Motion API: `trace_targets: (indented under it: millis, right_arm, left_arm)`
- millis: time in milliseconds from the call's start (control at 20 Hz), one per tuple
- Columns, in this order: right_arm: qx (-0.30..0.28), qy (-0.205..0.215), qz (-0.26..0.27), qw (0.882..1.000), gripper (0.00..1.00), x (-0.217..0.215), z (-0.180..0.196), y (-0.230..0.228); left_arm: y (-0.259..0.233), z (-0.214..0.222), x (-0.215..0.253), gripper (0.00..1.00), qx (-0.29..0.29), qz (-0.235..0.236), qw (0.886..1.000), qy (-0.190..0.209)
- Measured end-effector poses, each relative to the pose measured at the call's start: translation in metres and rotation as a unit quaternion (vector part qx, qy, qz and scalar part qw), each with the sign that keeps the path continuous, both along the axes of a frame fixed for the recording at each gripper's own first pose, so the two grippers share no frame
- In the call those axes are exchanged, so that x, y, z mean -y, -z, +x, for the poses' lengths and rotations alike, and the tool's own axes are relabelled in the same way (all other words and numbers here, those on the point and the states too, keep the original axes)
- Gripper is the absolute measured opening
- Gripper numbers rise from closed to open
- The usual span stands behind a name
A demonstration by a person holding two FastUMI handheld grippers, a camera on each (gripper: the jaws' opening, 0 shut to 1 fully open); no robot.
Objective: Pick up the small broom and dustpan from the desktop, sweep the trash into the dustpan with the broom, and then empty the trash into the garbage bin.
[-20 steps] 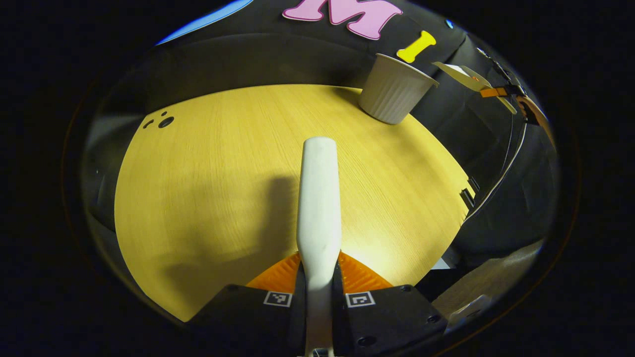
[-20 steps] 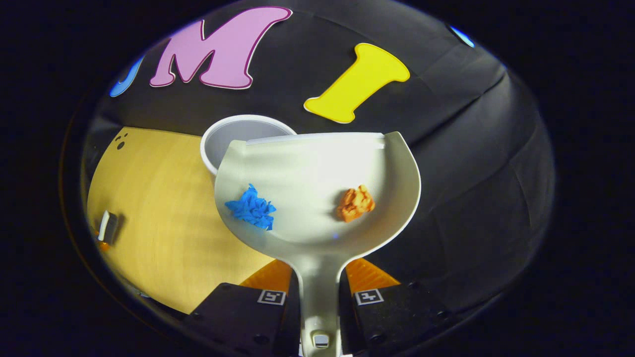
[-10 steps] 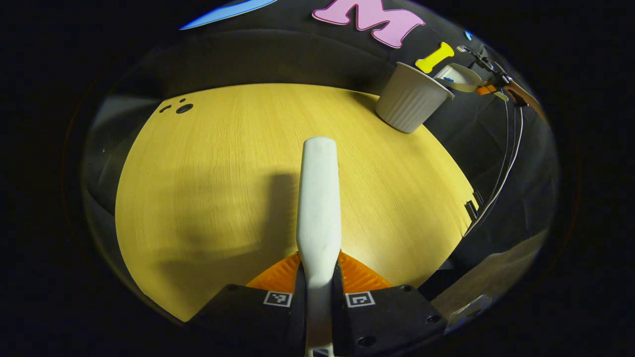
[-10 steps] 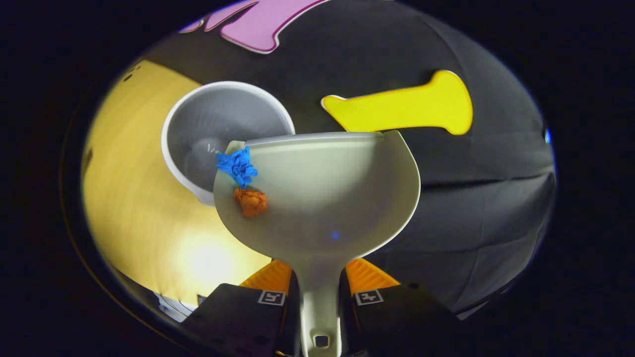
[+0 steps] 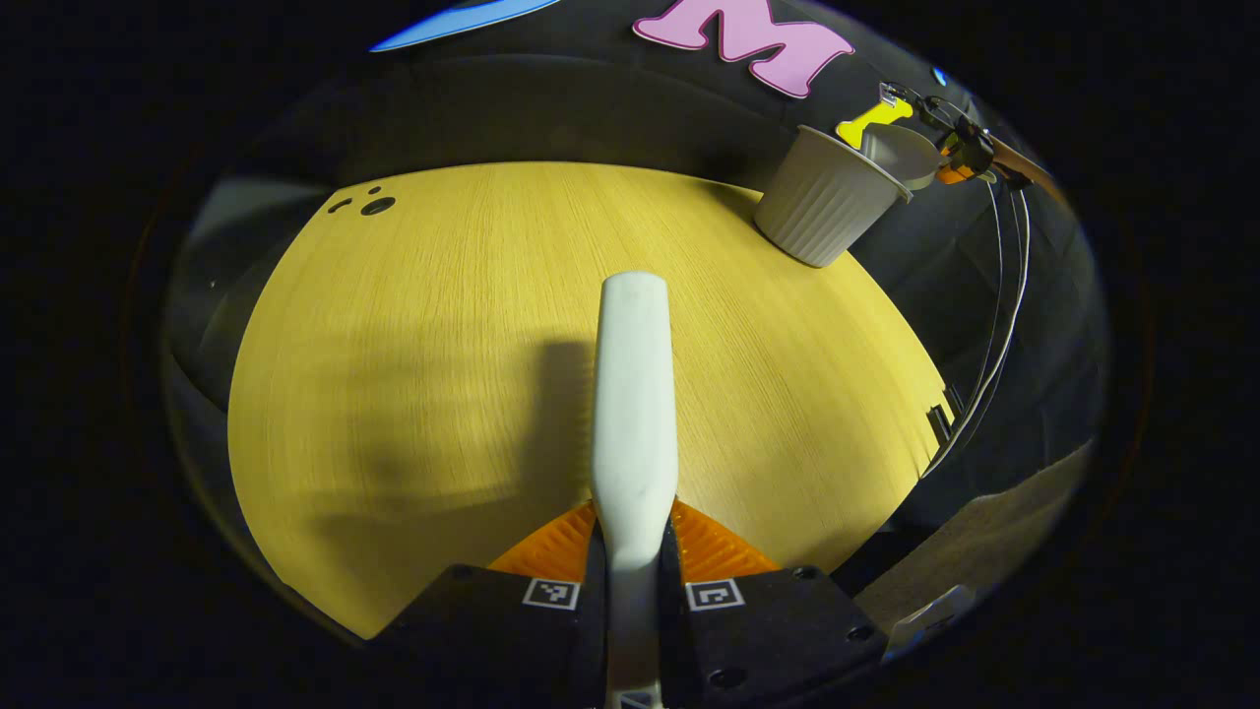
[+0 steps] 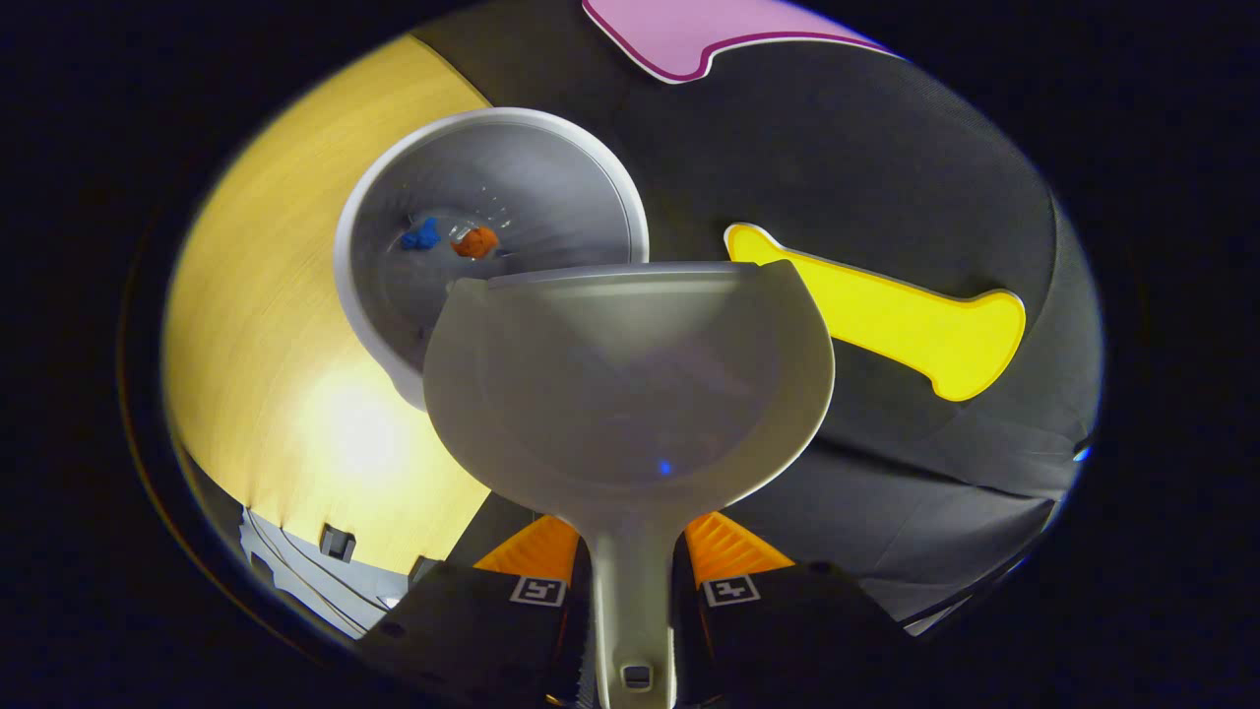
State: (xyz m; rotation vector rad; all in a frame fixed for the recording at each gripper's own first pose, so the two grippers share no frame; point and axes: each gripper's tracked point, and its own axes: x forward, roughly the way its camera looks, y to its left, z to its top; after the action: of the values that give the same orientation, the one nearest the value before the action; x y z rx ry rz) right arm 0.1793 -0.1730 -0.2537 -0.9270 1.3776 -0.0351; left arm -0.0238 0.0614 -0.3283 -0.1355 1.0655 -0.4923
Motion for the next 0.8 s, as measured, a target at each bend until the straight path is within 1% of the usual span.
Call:
trace_targets:
  millis: [150,200,300,400,500,650,750,800]
  right_arm:
    - [0.011,0.010,0.006,1.000,0.35,0.008,-0.001,0.000]
    - [0.020,0.016,0.017,1.000,0.35,0.008,-0.002,-0.001]
    - [0.047,0.041,0.053,0.997,0.35,0.008,-0.004,-0.004]
    - [0.085,0.073,0.095,0.989,0.36,0.005,-0.009,-0.009]
    - [0.124,0.101,0.144,0.976,0.35,-0.002,-0.022,-0.023]
    - [0.178,0.140,0.230,0.947,0.36,-0.025,-0.045,-0.044]
    - [0.192,0.153,0.271,0.931,0.35,-0.040,-0.065,-0.051]
    - [0.195,0.156,0.285,0.925,0.32,-0.051,-0.076,-0.052]
  left_arm:
    - [-0.002,0.000,-0.001,0.25,0.002,0.004,1.000,-0.003]
    - [-0.002,0.000,-0.002,0.25,0.003,0.007,1.000,-0.005]
    - [-0.004,0.001,-0.002,0.25,0.005,0.013,1.000,-0.008]
    - [-0.006,0.001,-0.001,0.25,0.008,0.018,1.000,-0.011]
    - [-0.009,0.002,0.001,0.25,0.012,0.022,1.000,-0.010]
    - [-0.014,0.003,0.007,0.25,0.016,0.030,0.999,-0.002]
    - [-0.016,0.006,0.011,0.25,0.017,0.034,0.999,0.004]
    - [-0.017,0.006,0.013,0.25,0.017,0.036,0.999,0.005]
